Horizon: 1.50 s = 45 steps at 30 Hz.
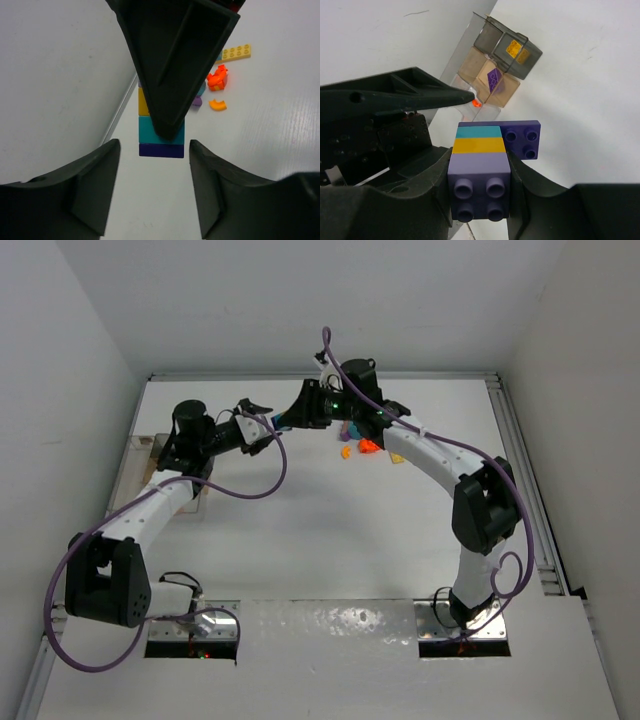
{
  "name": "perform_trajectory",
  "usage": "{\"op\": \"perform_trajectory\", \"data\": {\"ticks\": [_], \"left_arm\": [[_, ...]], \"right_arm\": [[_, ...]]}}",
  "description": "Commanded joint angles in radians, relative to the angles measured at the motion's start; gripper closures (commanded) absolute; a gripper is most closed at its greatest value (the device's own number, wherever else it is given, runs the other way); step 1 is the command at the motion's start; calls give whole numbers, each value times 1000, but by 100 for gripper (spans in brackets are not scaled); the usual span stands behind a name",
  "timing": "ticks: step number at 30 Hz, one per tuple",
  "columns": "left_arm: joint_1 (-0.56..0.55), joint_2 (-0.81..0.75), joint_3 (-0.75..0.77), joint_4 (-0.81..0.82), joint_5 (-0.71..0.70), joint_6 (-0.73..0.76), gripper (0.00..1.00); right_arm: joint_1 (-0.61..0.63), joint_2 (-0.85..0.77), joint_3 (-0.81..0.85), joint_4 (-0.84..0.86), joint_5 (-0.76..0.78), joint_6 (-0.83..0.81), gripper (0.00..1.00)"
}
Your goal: Sort the legos into containers by color
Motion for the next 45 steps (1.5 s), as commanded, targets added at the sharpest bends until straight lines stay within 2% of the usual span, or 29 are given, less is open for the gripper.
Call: {"op": "perform_trajectory", "data": {"ticks": [1, 7, 9, 16, 20, 24, 28, 30, 37, 39, 40, 43, 45], "left_arm": [[-9, 9, 15, -14, 49, 40, 48], [-10, 17, 27, -48, 71, 54, 59], [-10, 17, 29, -50, 71, 53, 60], [-12, 17, 27, -2, 77, 10, 71], [-13, 17, 26, -1, 51, -10, 100], [-12, 17, 35, -91, -48, 7, 100], [-1, 25, 50, -327, -162, 95, 100], [28, 23, 47, -399, -168, 117, 100], [122, 19, 58, -481, -205, 84, 100], [146, 19, 87, -498, -230, 30, 100], [199, 20, 98, -522, -222, 19, 100], [249, 0, 129, -626, -181, 169, 100], [249, -27, 120, -631, -164, 188, 100]], "right_arm": [[6, -27, 5, 66, -7, 11, 100], [6, -32, 10, 63, 4, -4, 100], [6, -32, 11, 63, 4, -4, 100], [6, -39, -1, 47, 13, -23, 100], [5, -50, -12, 47, 14, -23, 100], [-3, -62, -26, 21, 37, -55, 100], [-58, -79, -64, -10, 54, -40, 100], [-80, -91, -92, -6, 59, -30, 100], [-109, -102, -112, -12, 88, -58, 100], [-109, -102, -112, -16, 89, -59, 100], [-110, -102, -112, -22, 91, -65, 100], [-109, -96, -124, -6, 89, -72, 100], [-109, -84, -113, -3, 82, -70, 100]]}}
